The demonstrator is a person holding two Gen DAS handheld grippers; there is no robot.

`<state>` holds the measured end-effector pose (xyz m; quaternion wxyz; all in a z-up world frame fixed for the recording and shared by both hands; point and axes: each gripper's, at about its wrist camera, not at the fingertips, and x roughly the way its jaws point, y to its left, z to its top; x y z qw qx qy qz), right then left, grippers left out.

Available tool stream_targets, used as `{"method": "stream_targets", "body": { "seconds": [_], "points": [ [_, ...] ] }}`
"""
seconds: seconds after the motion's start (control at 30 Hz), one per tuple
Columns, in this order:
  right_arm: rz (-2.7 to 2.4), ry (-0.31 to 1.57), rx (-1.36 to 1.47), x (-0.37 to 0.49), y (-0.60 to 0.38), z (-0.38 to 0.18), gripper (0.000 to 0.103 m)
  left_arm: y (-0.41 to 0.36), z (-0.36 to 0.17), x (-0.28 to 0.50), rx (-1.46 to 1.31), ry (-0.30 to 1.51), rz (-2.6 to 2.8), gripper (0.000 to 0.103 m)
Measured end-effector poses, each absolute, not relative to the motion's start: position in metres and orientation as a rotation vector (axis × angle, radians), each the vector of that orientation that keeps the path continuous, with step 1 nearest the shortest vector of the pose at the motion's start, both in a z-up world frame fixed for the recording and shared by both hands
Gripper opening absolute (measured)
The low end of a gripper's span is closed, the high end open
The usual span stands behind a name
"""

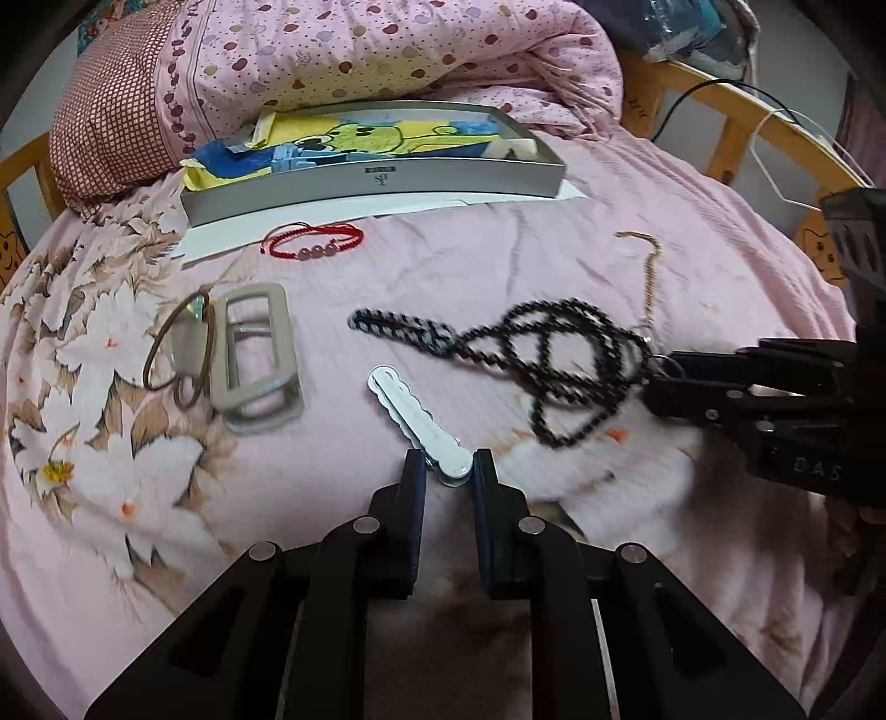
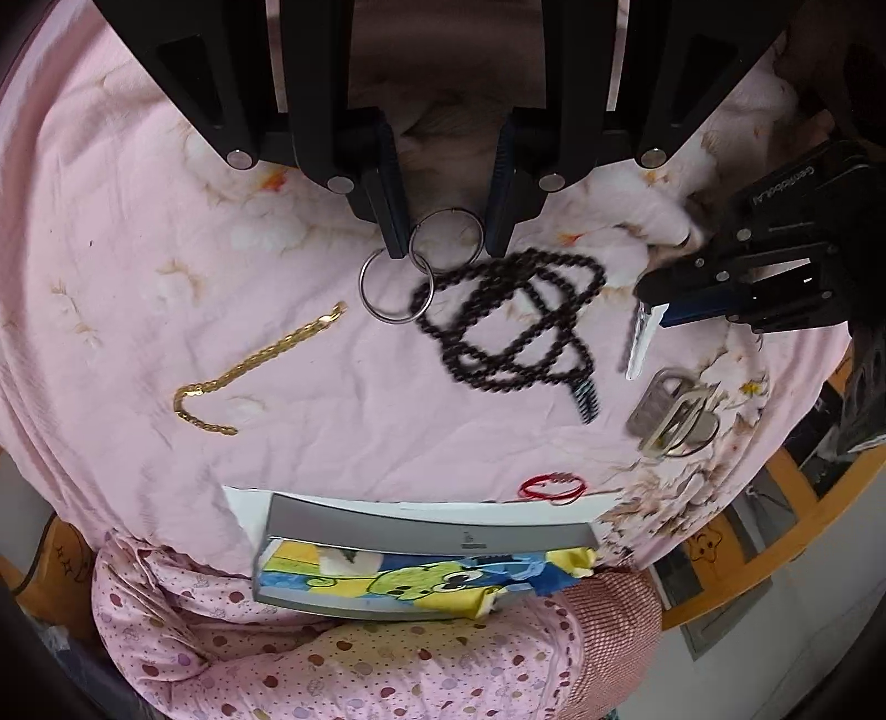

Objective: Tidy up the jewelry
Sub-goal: 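Carry the white clip and silver rings into the gray tray and open both grippers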

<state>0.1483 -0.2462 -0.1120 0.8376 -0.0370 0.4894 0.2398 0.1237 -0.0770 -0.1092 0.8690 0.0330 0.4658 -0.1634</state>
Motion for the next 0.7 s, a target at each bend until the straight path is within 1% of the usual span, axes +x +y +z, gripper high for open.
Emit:
{"method": "stream_targets", "body": {
  "seconds": [0.23, 0.4, 0.57, 0.7],
  "points": [
    [0.503, 1.008, -0.049, 0.134, -0.251, -0.092, 0.027, -0.078, -0.099, 0.106, 0.040, 0.960, -0.382, 0.013],
    [0.502, 0.925, -0.031, 0.128, -0.255, -0.068, 0.027, -0.079, -0.085, 0.101, 0.037, 0.927, -0.410, 0.013],
    [0.511, 0.832, -0.005, 0.135, -0.255, -0.043, 0.027, -0.080, -0.064, 0.111, 0.048, 0.879, -0.433, 0.013],
    [0.521, 0.770, 0.002, 0.152, -0.251, -0.025, 0.027, -0.076, -0.043, 0.135, 0.047, 0.835, -0.445, 0.013]
  ]
}}
